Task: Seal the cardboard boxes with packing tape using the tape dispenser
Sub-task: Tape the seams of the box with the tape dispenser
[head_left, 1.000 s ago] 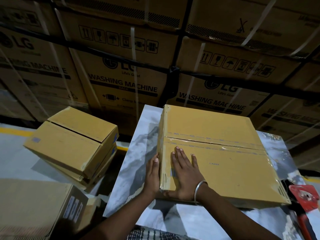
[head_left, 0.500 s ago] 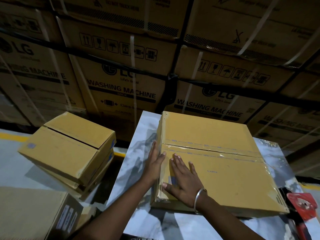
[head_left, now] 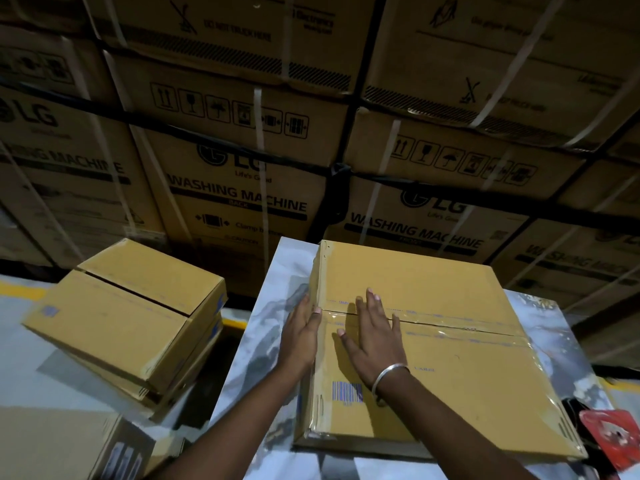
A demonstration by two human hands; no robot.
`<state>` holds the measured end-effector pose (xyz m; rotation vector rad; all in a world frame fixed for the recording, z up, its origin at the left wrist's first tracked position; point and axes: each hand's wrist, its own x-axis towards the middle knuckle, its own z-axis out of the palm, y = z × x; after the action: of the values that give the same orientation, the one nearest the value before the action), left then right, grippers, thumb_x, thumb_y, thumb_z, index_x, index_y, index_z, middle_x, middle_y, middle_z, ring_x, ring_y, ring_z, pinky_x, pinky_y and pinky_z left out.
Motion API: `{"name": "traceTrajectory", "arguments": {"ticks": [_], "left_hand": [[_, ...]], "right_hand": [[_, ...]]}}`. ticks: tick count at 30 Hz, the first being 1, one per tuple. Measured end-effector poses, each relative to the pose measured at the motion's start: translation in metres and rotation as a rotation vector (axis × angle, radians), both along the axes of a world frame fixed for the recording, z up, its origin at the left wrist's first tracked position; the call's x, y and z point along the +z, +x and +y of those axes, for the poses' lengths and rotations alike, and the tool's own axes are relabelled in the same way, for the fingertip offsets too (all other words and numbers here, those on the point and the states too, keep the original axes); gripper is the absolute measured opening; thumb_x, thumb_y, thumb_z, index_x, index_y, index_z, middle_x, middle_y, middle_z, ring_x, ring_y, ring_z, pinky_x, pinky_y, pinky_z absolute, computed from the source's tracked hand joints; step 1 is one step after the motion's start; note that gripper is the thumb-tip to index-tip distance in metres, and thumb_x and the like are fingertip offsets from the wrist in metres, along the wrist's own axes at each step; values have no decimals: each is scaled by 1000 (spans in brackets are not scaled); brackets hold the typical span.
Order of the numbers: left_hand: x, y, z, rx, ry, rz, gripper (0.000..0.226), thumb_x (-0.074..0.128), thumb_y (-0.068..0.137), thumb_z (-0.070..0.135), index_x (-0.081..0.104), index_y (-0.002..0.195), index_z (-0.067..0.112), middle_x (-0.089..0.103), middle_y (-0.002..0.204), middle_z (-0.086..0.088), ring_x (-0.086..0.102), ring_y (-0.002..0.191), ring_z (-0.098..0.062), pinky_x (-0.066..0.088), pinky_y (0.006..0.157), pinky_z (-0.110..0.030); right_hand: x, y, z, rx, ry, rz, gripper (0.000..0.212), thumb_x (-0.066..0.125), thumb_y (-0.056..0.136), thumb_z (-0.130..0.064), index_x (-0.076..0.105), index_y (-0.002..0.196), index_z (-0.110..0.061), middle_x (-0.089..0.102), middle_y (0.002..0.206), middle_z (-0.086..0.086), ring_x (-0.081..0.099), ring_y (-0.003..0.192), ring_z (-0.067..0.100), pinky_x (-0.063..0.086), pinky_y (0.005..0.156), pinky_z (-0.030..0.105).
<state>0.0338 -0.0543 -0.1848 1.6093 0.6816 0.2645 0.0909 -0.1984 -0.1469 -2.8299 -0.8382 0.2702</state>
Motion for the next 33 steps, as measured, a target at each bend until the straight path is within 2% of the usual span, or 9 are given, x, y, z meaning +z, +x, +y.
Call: {"name": "traceTrajectory", "arguments": {"ticks": [3, 6, 8, 14, 19, 22, 26, 30, 33], "left_hand": [[15, 23, 6, -60, 38, -9, 43, 49, 105, 21, 40, 147, 25, 46, 128, 15, 44, 115, -5, 35, 80, -8], [14, 42, 11, -112, 101, 36, 51, 53, 102, 31, 40, 151, 24, 45, 149, 3, 47, 131, -19, 40, 105, -31], [8, 48, 12, -120, 151, 66, 52, 50, 102, 35, 39, 151, 24, 40, 151, -1, 45, 133, -24, 41, 108, -44], [8, 53, 16, -54, 351, 169, 44, 40, 104, 43, 46, 144, 25, 47, 143, -1, 49, 127, -25, 45, 101, -45], [28, 83, 22, -62, 447, 185, 63, 45, 104, 37, 19, 158, 18, 23, 163, -2, 30, 146, -28, 35, 109, -42], [29, 111, 30, -115, 356, 196, 66, 47, 104, 34, 14, 160, 18, 18, 166, -1, 27, 148, -28, 31, 114, -42], [19, 131, 37, -156, 224, 221, 66, 50, 102, 36, 21, 157, 16, 40, 155, -7, 44, 138, -33, 40, 111, -46], [15, 133, 28, -114, 188, 188, 71, 52, 101, 39, 17, 158, 17, 31, 161, -9, 36, 143, -33, 34, 115, -44], [12, 139, 30, -46, 2, 130, 61, 55, 100, 39, 31, 154, 21, 45, 152, -6, 47, 134, -31, 39, 107, -40]], "right_hand": [[2, 22, 7, -24, -61, -25, 91, 5, 90, -74, -2, 162, -19, -20, 168, 0, -13, 156, 15, -5, 124, 44], [-1, 33, 8, -48, -125, -2, 84, 16, 99, -68, -8, 162, -17, -21, 167, 1, -15, 155, 16, -6, 124, 47], [-5, 34, 7, -56, -132, 32, 90, 8, 93, -74, -11, 161, -18, -22, 167, -1, -18, 155, 15, -8, 124, 47], [-12, 35, 6, -64, -113, 24, 96, -3, 86, -77, -14, 160, -19, -23, 167, -2, -20, 154, 13, -10, 123, 47], [-15, 35, 6, -61, -118, 19, 88, 7, 94, -74, -15, 160, -19, -24, 167, -2, -20, 154, 14, -9, 123, 47], [-16, 35, 6, -61, -110, 16, 88, 9, 96, -74, -14, 160, -19, -23, 167, -2, -20, 154, 14, -10, 123, 47], [-14, 35, 6, -61, -109, 26, 86, 12, 98, -72, -15, 160, -19, -25, 166, -3, -22, 153, 13, -10, 124, 47], [-14, 36, 5, -60, -105, 33, 86, 11, 98, -72, -16, 160, -19, -27, 165, -3, -23, 153, 13, -11, 123, 46], [-15, 36, 5, -58, -110, 36, 86, 11, 98, -72, -17, 159, -19, -28, 165, -3, -24, 153, 13, -11, 124, 47]]}}
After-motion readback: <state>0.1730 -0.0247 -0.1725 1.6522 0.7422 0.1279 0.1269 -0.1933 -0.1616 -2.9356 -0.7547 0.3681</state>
